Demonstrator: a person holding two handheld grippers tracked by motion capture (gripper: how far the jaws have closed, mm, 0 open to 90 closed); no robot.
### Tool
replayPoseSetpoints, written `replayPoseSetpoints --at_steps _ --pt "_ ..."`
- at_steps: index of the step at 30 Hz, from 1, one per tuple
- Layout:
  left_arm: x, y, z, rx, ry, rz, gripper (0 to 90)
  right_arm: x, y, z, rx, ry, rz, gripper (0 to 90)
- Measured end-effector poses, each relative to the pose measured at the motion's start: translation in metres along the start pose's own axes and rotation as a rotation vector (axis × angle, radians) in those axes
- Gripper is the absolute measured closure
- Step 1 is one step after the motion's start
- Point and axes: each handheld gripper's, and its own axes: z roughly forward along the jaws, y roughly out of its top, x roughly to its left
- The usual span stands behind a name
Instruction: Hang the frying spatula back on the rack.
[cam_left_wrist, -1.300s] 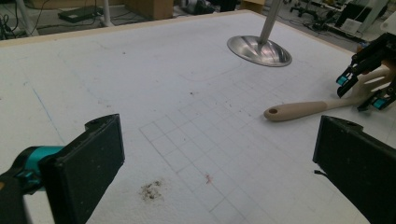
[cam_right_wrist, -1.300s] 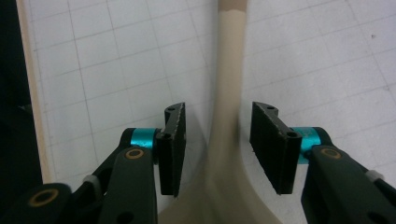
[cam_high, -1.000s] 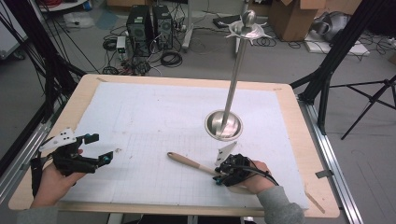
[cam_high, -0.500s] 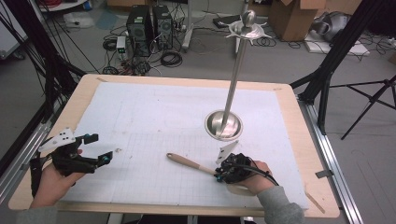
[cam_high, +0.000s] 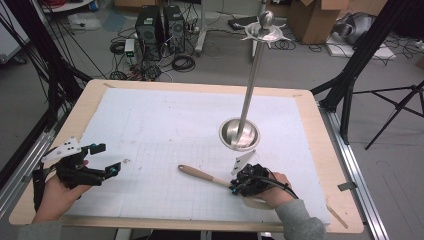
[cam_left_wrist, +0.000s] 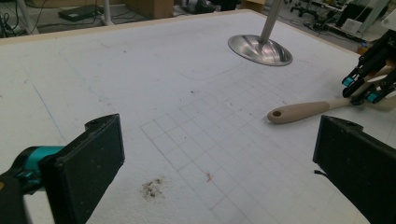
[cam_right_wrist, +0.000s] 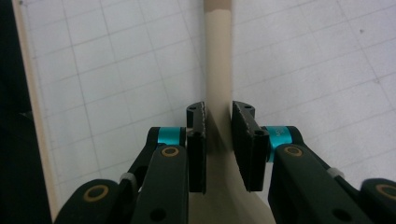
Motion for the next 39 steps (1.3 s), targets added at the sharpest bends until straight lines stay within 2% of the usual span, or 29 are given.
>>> replayPoseSetpoints --at_steps 12,17,23,36,39 --pt "0.001 -0.001 0.0 -0.001 0.0 -0.007 2.4 0.0 0.0 -0.002 -0.01 0.01 0.0 76.2" --pt "0.001 -0.001 0.0 0.002 -0.003 -0.011 2.4 -0.001 -0.001 -0.003 -0.033 0.014 -0.01 76.2" --pt "0.001 -0.001 0.0 0.001 -0.003 -0.01 2.4 -0.001 -0.001 -0.007 -0.041 0.007 0.004 76.2" --pt "0.001 -0.001 0.0 0.002 -0.002 -0.01 2.4 -0.006 -0.005 -0.021 -0.124 0.008 0.04 76.3" --pt "0.001 -0.001 0.0 0.003 -0.004 -0.01 2.4 -0.009 -0.006 -0.028 -0.159 0.01 0.047 76.3"
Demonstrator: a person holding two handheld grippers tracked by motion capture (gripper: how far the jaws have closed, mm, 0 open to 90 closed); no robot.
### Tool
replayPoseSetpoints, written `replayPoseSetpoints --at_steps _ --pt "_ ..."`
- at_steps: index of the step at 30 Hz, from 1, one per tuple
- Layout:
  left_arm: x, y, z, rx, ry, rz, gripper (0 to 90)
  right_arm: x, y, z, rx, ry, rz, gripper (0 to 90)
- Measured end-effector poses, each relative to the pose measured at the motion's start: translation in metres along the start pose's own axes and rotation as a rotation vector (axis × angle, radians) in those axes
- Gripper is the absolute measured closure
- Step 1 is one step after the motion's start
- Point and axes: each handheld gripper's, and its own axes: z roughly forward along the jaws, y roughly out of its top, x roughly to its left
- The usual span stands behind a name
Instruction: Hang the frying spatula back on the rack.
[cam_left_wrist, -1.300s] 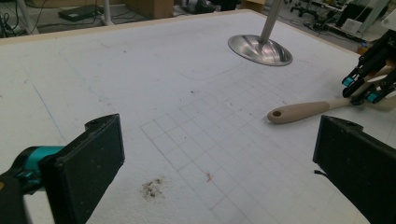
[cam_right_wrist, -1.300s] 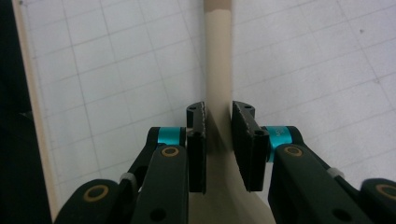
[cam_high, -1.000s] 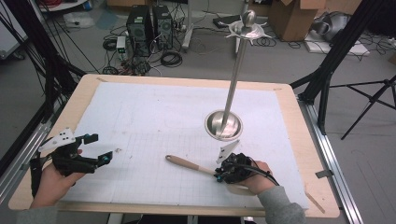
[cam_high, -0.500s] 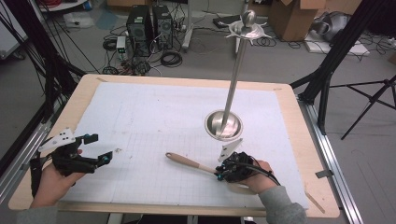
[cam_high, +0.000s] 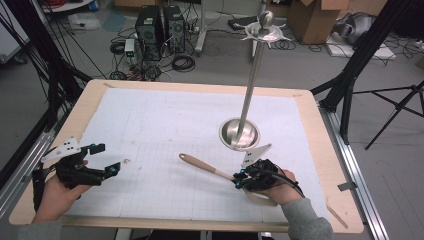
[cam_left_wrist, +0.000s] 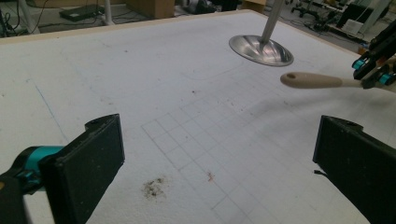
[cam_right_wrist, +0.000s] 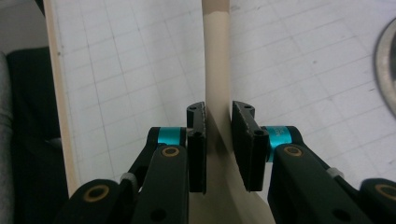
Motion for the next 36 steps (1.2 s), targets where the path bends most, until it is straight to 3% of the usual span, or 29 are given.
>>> replayPoseSetpoints --at_steps 7,23,36 --pt "0.0 0.0 0.001 0.003 0.0 0.001 2.4 -0.006 -0.005 -0.017 -0.084 -0.001 0.03 76.3" --pt "0.0 -0.001 0.002 0.014 0.005 0.006 2.4 -0.027 -0.022 -0.058 -0.196 -0.003 0.039 76.3" --pt "0.001 -0.001 0.001 0.019 0.005 0.012 2.4 -0.042 -0.043 -0.087 -0.236 -0.021 0.064 76.3"
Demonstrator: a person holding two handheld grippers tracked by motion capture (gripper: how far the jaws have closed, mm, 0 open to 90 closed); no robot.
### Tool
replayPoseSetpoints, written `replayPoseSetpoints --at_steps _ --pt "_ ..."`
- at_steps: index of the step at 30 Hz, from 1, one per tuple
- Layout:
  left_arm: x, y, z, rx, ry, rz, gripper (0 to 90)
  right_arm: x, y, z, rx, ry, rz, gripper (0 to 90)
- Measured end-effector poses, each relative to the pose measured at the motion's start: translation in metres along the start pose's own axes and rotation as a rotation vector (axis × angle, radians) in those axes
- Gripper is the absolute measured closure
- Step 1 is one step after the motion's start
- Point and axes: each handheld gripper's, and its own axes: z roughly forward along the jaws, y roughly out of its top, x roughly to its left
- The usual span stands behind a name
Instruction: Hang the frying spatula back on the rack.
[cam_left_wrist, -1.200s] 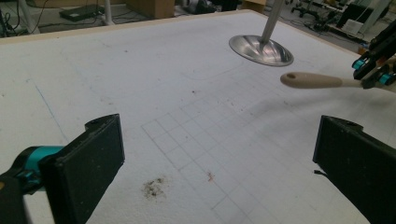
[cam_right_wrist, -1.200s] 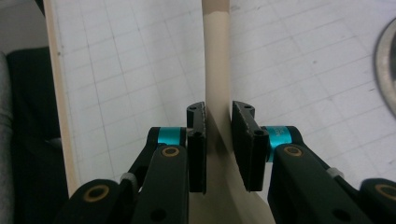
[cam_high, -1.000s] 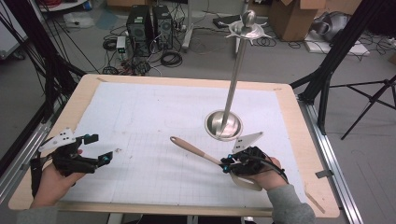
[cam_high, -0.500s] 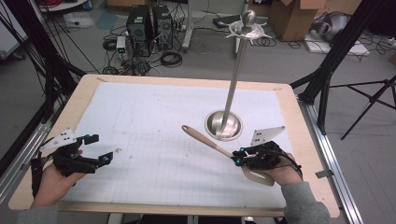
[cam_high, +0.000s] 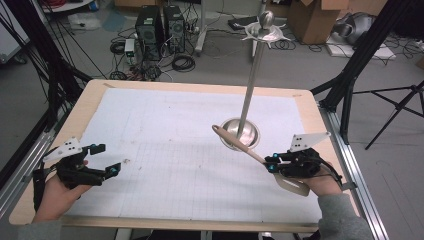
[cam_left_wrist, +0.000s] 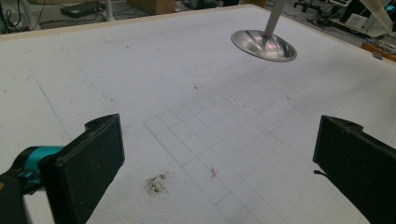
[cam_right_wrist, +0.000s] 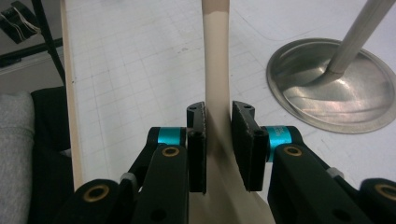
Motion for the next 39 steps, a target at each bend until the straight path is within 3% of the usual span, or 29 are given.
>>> replayPoseSetpoints --at_steps 9,10,22,39 --pt "0.0 -0.001 -0.001 -0.005 0.001 -0.004 2.4 -0.005 0.001 -0.018 -0.022 -0.01 0.01 76.3" --pt "0.0 -0.001 -0.002 -0.004 0.002 -0.003 2.4 -0.006 0.001 -0.02 -0.033 -0.033 0.006 76.3" --pt "0.0 -0.001 -0.002 -0.006 0.006 -0.004 2.4 -0.012 0.007 -0.05 -0.083 -0.06 0.005 76.3" --pt "-0.001 -0.003 -0.002 0.007 0.01 -0.004 2.4 -0.025 0.01 -0.087 -0.135 -0.065 -0.002 76.3"
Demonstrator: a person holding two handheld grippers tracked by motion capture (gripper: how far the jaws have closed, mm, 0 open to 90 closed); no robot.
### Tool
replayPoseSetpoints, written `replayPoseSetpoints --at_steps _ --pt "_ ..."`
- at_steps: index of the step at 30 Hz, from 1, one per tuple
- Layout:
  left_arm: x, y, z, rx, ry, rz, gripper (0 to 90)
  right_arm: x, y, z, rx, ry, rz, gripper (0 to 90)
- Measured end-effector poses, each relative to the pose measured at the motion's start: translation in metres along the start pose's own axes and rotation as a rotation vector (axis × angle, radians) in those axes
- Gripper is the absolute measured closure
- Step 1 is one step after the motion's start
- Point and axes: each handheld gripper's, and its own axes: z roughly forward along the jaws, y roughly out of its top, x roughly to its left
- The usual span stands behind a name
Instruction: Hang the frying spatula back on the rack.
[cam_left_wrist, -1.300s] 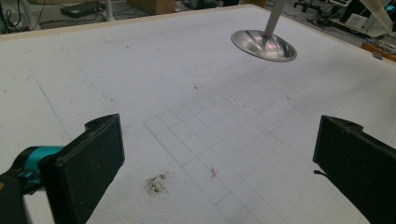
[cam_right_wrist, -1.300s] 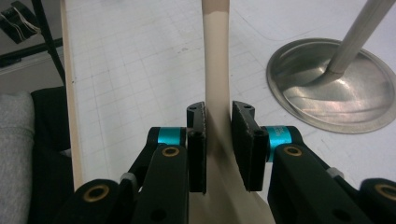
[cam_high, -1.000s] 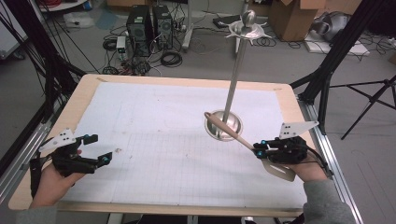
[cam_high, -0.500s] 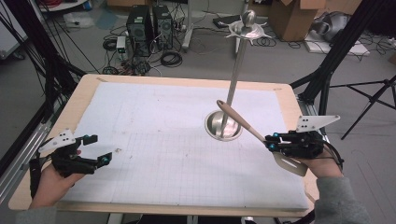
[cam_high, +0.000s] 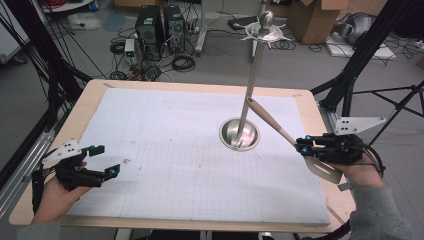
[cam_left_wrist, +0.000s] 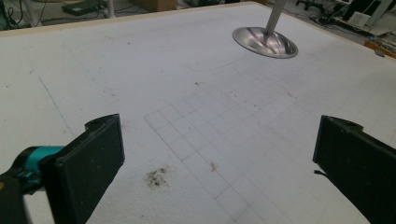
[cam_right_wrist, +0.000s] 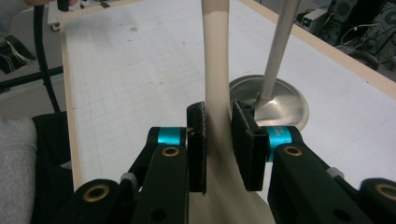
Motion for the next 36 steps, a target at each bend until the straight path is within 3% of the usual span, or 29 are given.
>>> replayPoseSetpoints --at_steps 9,24,36 --pt "-0.001 -0.002 0.001 0.009 -0.002 0.001 2.4 -0.008 -0.003 -0.013 -0.034 -0.015 0.017 76.3" --pt "-0.001 -0.003 0.001 0.007 0.002 -0.003 2.4 -0.017 0.006 -0.035 -0.103 -0.053 0.032 76.3" --pt "0.001 -0.004 -0.002 0.002 0.016 -0.007 2.4 -0.022 0.014 -0.046 -0.112 -0.078 0.037 76.3"
